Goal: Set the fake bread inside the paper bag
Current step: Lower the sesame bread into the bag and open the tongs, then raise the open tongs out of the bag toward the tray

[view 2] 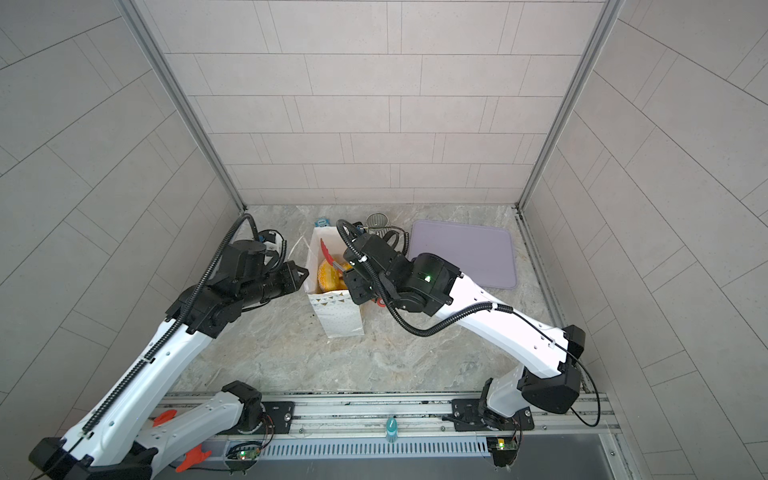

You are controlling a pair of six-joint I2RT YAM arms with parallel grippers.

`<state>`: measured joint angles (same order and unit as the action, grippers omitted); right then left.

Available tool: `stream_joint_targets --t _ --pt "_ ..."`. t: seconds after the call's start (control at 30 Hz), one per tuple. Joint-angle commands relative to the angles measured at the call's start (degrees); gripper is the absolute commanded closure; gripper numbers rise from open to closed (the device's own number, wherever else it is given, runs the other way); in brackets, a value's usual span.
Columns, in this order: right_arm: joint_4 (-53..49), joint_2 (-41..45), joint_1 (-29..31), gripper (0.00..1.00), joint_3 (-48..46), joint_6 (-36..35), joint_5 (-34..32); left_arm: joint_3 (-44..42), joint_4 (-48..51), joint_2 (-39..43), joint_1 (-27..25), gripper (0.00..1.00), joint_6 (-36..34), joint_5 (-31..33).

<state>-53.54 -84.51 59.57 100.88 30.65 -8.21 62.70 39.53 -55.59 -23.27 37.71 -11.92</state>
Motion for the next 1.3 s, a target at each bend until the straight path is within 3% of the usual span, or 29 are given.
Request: stream_joint_targets --t 0.0,0.4,0.67,0.93,1.07,1.27 --pt "1.8 2.9 0.3 0.49 3.3 -0.6 -2.2 0.1 1.0 0.7 0.3 0.88 -0.2 0.6" --pt "-0.5 8.8 -2.6 0.5 7.0 -5.1 -10.2 0.9 1.7 1.0 0.3 0.88 -0.3 0.8" --pt "-0.9 14.2 -12.3 0.51 2.1 -5.3 -7.7 1.7 2.4 1.1 0.3 0.88 -0.4 0.8" --pt "0.1 18.4 -22.5 0.51 -10.1 -5.2 -2.0 2.5 2.4 0.9 0.3 0.87 -0.9 0.0" --pt "2.6 18.7 -23.2 0.51 -17.0 -5.2 -0.3 2.9 2.1 0.6 0.3 0.77 -1.4 -1.4" --pt "7.6 18.3 -23.2 0.52 -24.8 -4.5 2.8 3.1 2.8 1.4 0.3 0.41 -1.8 -1.4"
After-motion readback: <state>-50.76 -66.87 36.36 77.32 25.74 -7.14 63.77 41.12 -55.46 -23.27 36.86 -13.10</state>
